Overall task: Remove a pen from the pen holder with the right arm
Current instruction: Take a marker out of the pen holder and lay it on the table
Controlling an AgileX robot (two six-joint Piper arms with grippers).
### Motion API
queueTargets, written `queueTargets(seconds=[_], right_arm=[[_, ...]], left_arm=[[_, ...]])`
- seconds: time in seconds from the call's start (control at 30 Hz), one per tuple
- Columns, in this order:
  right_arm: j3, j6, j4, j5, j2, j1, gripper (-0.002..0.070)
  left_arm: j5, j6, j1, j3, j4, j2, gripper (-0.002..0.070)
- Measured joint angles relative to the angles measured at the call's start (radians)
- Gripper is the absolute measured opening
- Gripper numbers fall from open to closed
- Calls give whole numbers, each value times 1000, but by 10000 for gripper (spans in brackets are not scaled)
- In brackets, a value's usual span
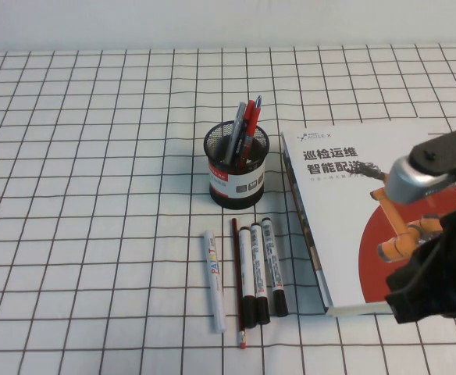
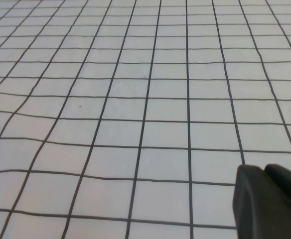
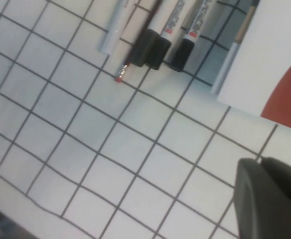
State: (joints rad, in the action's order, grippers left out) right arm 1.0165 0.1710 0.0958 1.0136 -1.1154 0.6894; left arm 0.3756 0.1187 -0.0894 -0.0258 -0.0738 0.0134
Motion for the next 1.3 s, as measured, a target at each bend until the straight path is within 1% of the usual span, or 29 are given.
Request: queueTargets(seconds=[0.13, 0.2, 0.27, 0.33, 0.47, 0.6, 0.67, 0.8, 0.93, 1.07, 1.3], right_arm=[[-109, 2, -63, -112, 52, -3, -15], [-202, 2, -111, -228, 103, -9, -15], [-305, 4, -153, -347, 164, -41, -15], [-419, 4, -175, -483, 234, -96, -15], [-672, 4, -201, -722, 402, -254, -15], [-865, 4, -205, -893, 573, -419, -15], [-934, 4, -206, -946, 651, -481, -15], [-1028, 4, -208, -971, 811, -566, -15], [-1041, 4, -208, -938, 952, -586, -15], [-1041, 4, -208, -835, 1089, -589, -15], [-1041, 4, -208, -774, 1123, -593, -15]], left_arm=[[0, 0, 0, 0, 0, 0, -3], [0, 0, 0, 0, 0, 0, -3], [0, 0, 0, 0, 0, 0, -3], [0, 0, 0, 0, 0, 0, -3], [0, 0, 0, 0, 0, 0, -3], [0, 0, 0, 0, 0, 0, -3], [0, 0, 0, 0, 0, 0, -3], [0, 0, 0, 0, 0, 0, -3], [0, 0, 0, 0, 0, 0, -3], [0, 0, 0, 0, 0, 0, -3], [0, 0, 0, 0, 0, 0, -3]])
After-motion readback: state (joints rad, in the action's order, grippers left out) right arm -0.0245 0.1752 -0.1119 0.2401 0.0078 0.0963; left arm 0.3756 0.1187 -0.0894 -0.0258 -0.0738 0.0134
